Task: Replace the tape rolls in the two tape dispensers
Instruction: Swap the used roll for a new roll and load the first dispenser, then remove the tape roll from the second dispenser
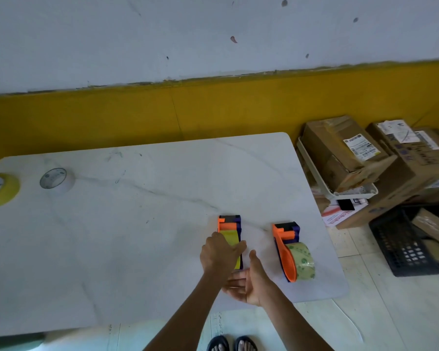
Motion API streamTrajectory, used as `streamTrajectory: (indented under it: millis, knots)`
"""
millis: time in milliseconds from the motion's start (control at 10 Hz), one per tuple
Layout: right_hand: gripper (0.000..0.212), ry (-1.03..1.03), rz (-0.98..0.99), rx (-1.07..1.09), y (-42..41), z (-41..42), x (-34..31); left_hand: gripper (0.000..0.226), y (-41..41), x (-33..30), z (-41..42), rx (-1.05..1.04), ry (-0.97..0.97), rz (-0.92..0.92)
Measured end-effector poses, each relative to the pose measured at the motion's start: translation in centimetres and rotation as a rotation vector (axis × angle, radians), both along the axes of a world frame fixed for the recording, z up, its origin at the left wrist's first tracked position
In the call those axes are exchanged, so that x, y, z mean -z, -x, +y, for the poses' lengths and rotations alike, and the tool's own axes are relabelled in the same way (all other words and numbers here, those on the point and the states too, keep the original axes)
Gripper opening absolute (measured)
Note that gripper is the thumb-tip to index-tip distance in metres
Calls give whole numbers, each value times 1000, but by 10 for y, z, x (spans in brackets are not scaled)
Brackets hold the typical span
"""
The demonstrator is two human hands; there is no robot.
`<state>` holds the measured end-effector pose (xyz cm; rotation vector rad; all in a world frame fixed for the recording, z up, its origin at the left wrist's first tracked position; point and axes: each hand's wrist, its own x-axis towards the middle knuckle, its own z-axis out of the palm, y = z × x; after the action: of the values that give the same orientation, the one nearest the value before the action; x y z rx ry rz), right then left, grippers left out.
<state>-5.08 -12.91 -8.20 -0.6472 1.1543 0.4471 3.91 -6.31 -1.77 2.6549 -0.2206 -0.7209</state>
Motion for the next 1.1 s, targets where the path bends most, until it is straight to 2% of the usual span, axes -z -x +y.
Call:
streamTrajectory:
  millis: [100, 200, 300, 400, 500, 700, 800, 900, 1100]
  knots:
    - [107, 109, 43, -106, 5, 6, -5, 50, 5, 2, 0, -39, 23, 13]
    - [90, 417, 115, -95, -4, 5, -13, 52, 8, 3, 2, -59, 38, 38]
    - [75, 847, 162, -235, -12, -2, -38, 59, 6, -1, 1, -43, 40, 72]
    - [54, 1026, 66, -336, -21, -13, -85, 83, 5, -12, 3, -39, 72, 109]
    - [56, 1119, 29, -443, -32, -25, -118, 88, -3, -36, 2, 37, 75, 72]
    - [58, 1102, -184, -319, -53, -40, -194, 68, -47, -154, -11, 36, 382, 17]
    - [56, 1118, -275, -341, -53, -53, -231, 60, -53, -200, -10, 67, 480, -40]
    - [39, 1162, -344, -295, -49, -63, -257, 52, -55, -221, -13, 93, 540, -86]
    - [30, 1143, -338, -219, -26, -73, -258, 52, -42, -209, -29, 67, 593, 17]
